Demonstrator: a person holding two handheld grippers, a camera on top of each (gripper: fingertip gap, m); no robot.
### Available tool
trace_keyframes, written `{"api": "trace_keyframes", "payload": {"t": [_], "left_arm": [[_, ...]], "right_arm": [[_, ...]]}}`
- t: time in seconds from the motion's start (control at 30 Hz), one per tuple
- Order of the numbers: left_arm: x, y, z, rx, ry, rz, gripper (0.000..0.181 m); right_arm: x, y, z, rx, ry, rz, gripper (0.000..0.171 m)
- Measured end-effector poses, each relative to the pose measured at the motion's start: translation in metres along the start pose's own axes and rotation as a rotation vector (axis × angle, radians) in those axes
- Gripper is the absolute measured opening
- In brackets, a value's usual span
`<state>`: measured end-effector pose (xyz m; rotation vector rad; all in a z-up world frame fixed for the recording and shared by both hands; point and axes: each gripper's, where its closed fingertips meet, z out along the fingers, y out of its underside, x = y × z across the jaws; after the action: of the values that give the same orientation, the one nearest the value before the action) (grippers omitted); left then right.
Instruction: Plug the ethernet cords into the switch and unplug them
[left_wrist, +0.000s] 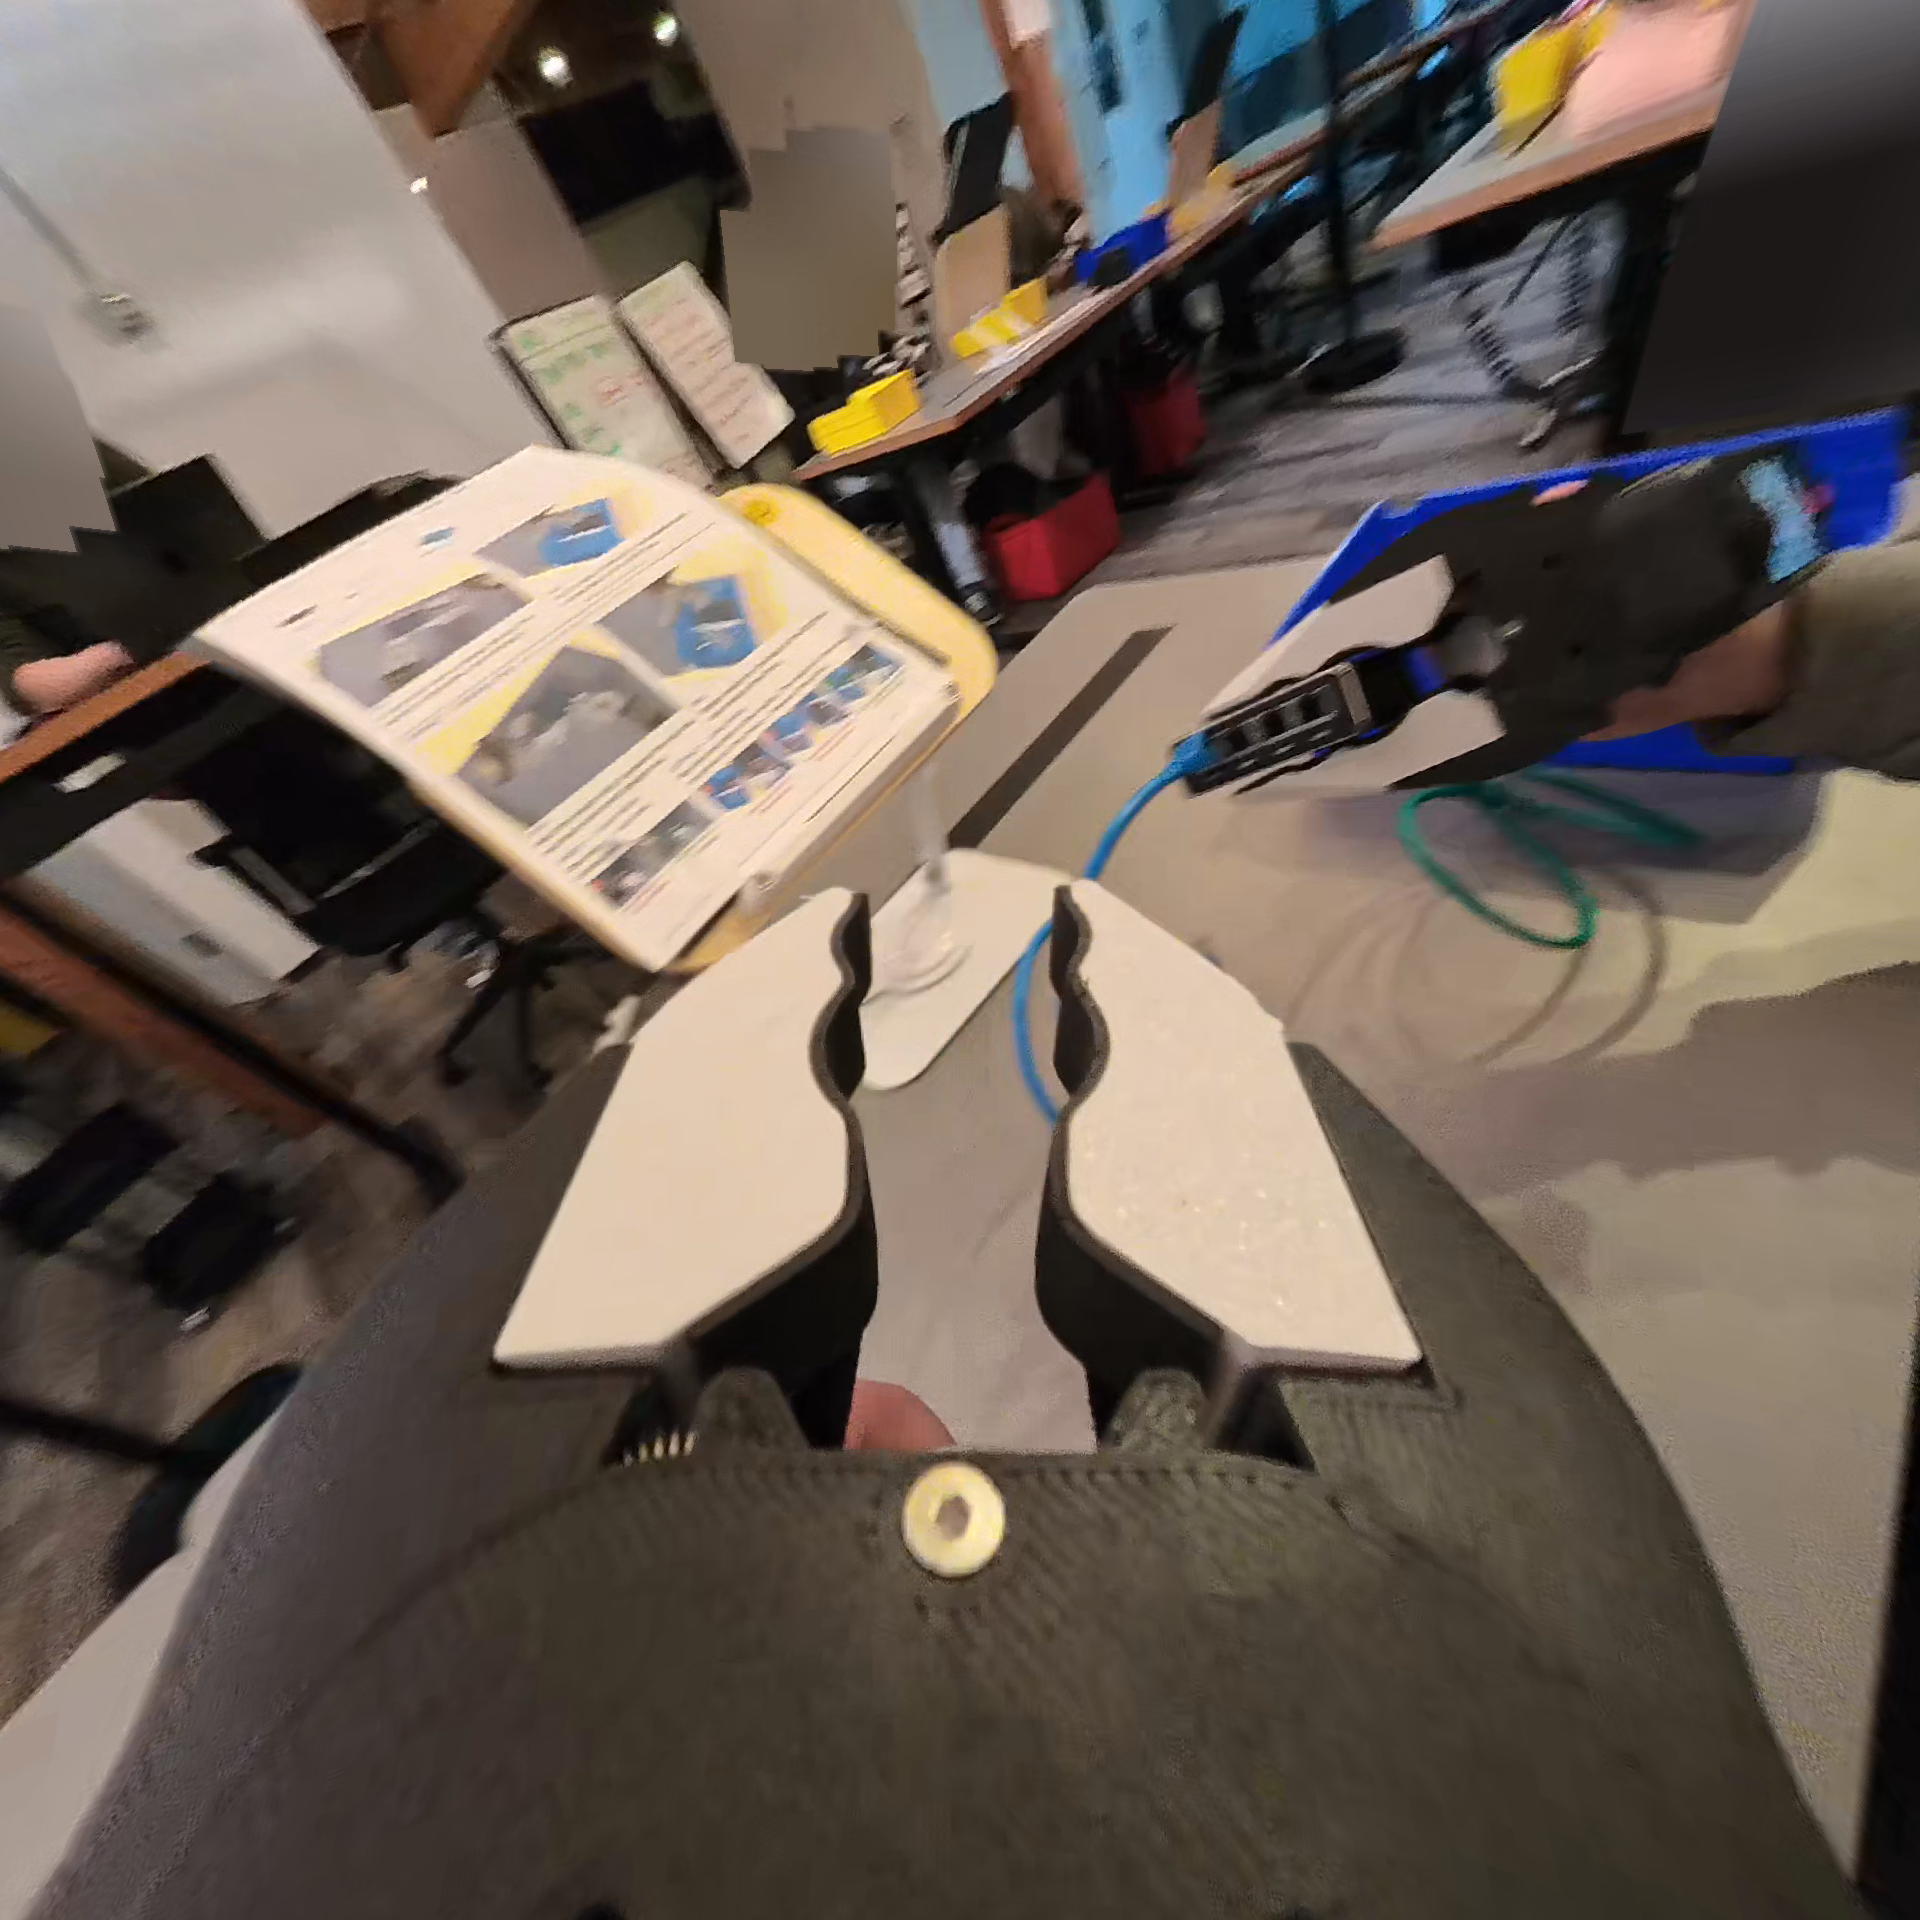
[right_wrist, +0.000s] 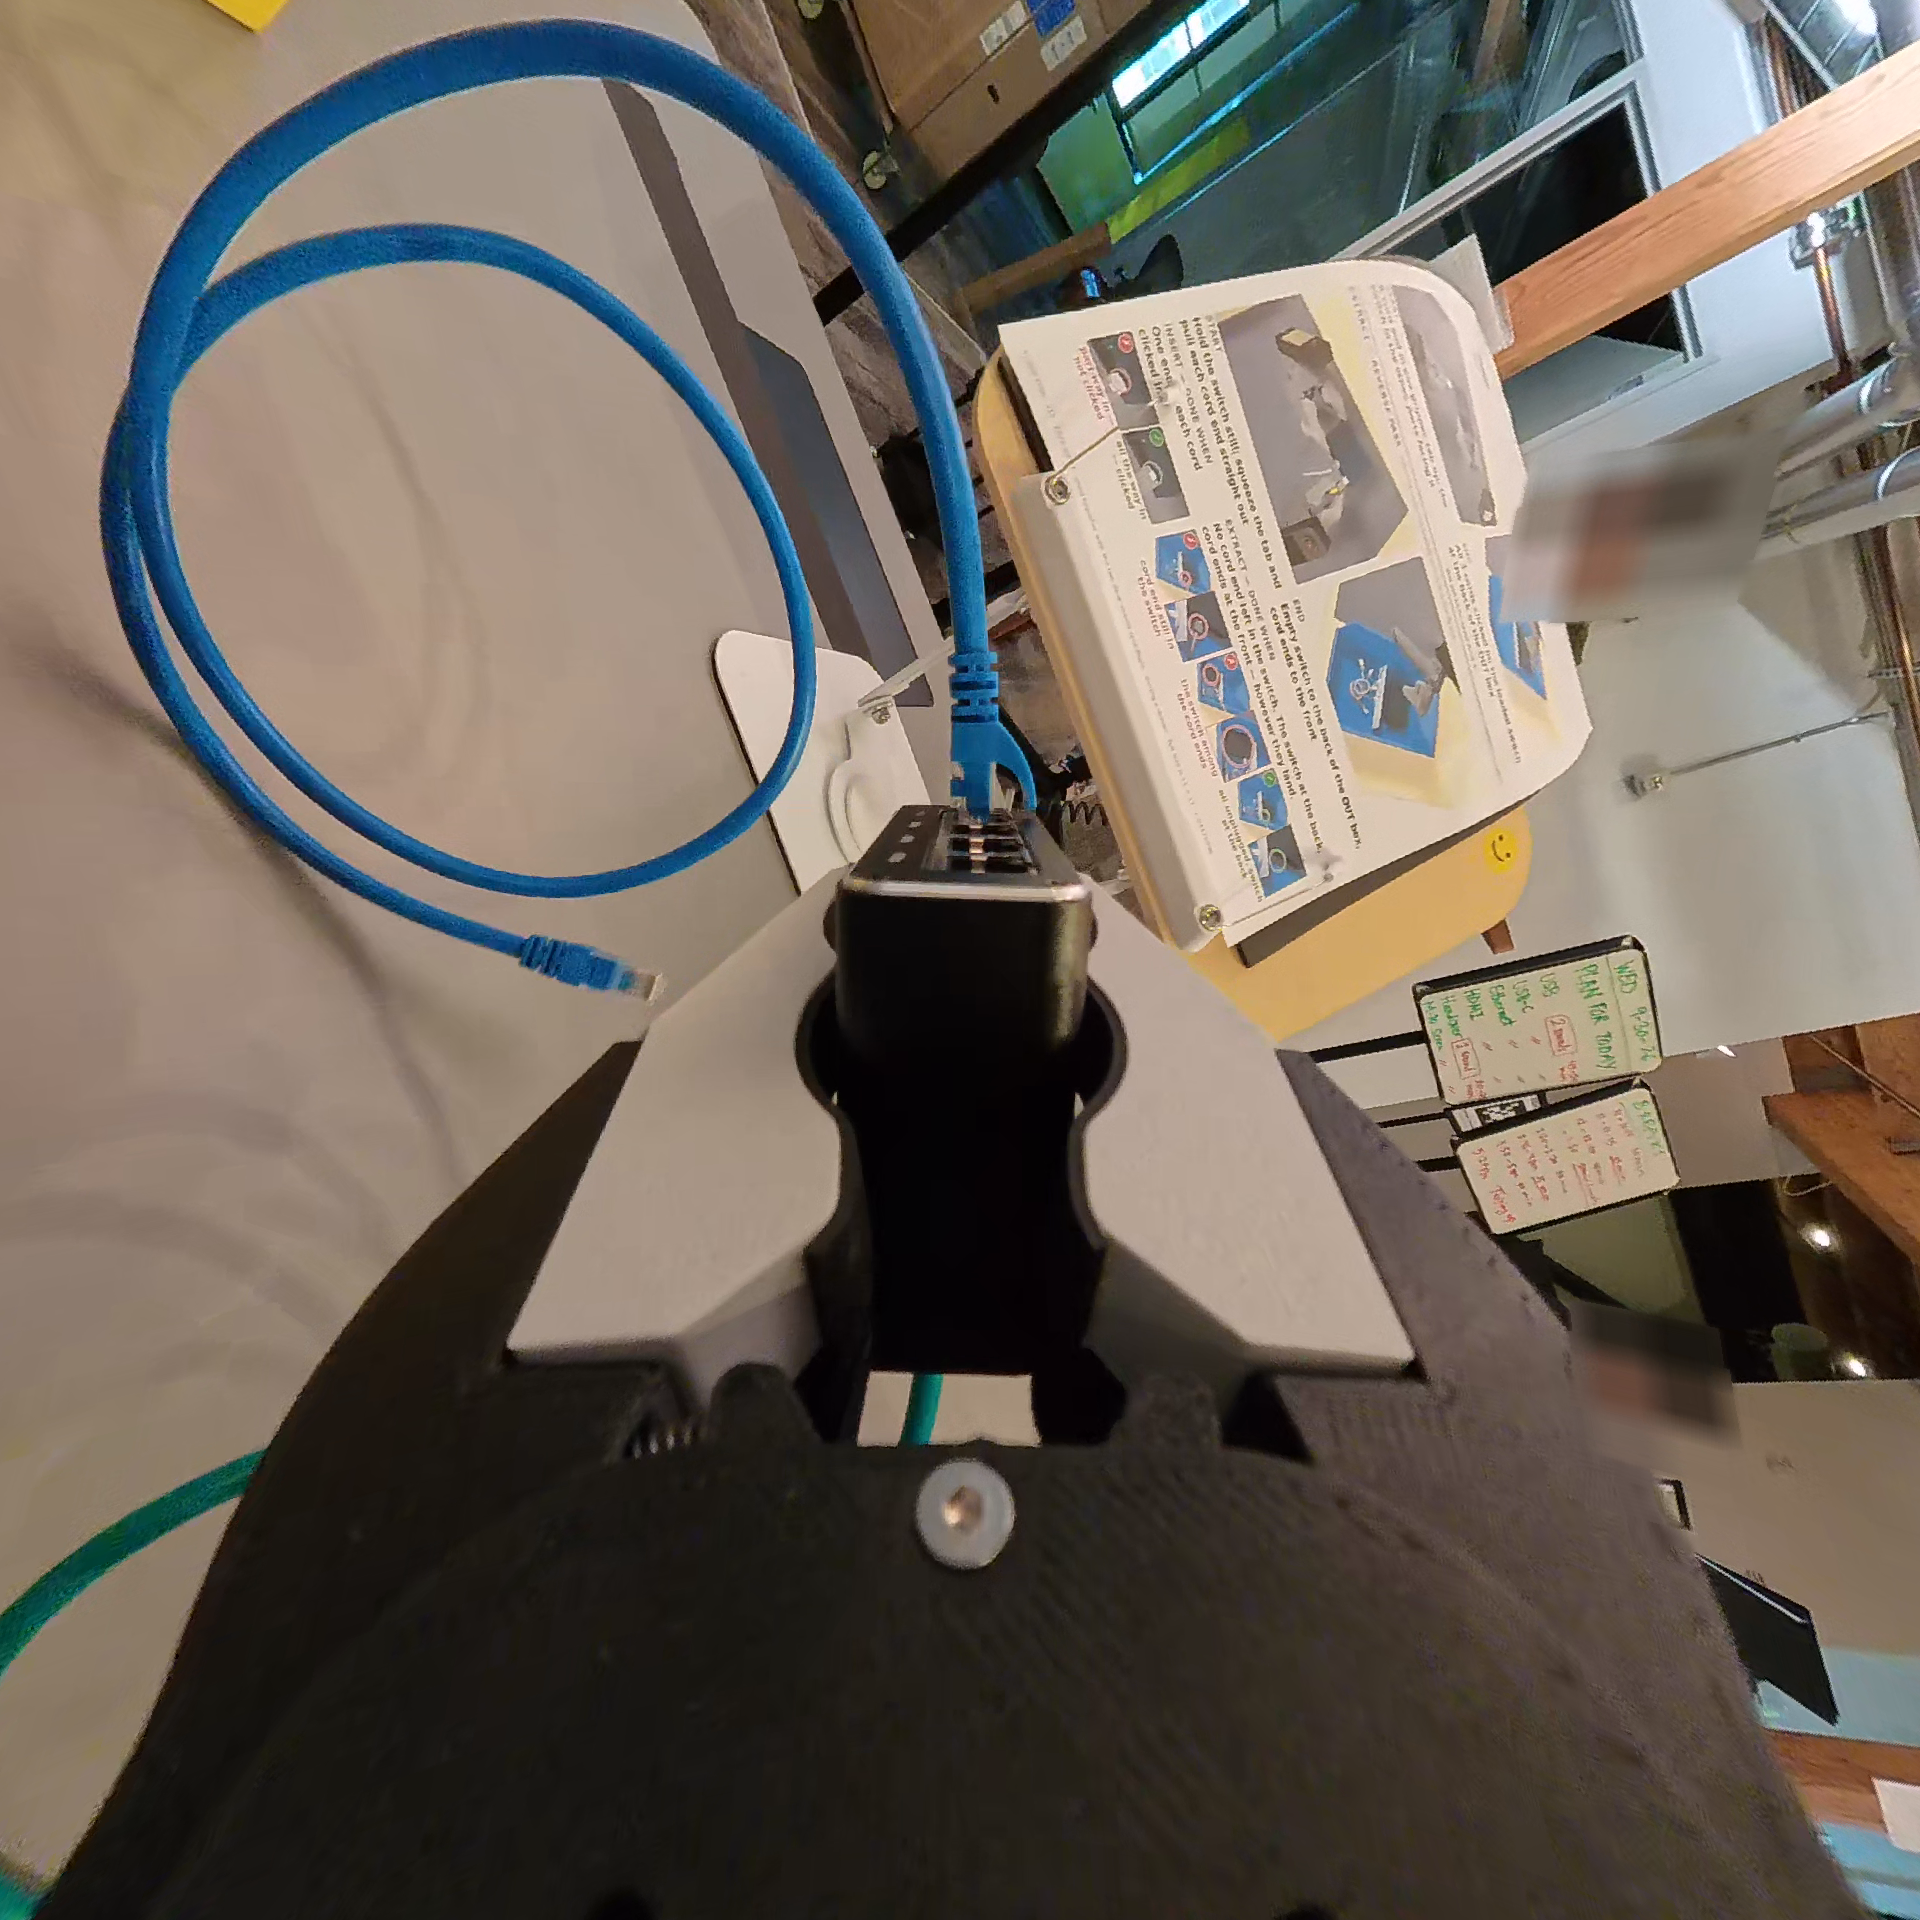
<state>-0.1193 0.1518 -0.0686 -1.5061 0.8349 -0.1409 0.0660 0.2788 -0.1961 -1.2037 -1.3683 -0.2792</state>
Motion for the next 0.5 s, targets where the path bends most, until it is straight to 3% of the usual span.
{"api": "trace_keyframes", "payload": {"t": [0.2, 0.4, 0.5], "left_arm": [[-0.063, 0.056, -0.055, -0.230, -0.178, 0.042, 0.037], [-0.116, 0.142, -0.121, -0.497, -0.352, 0.010, 0.040], [-0.124, 0.187, -0.137, -0.607, -0.370, -0.035, 0.043]], "right_arm": [[-0.011, 0.000, 0.003, 0.005, -0.028, -0.008, 0.032], [-0.018, 0.000, 0.006, 0.010, -0.053, -0.008, 0.032], [-0.023, 0.000, 0.008, 0.010, -0.067, -0.008, 0.032]]}}
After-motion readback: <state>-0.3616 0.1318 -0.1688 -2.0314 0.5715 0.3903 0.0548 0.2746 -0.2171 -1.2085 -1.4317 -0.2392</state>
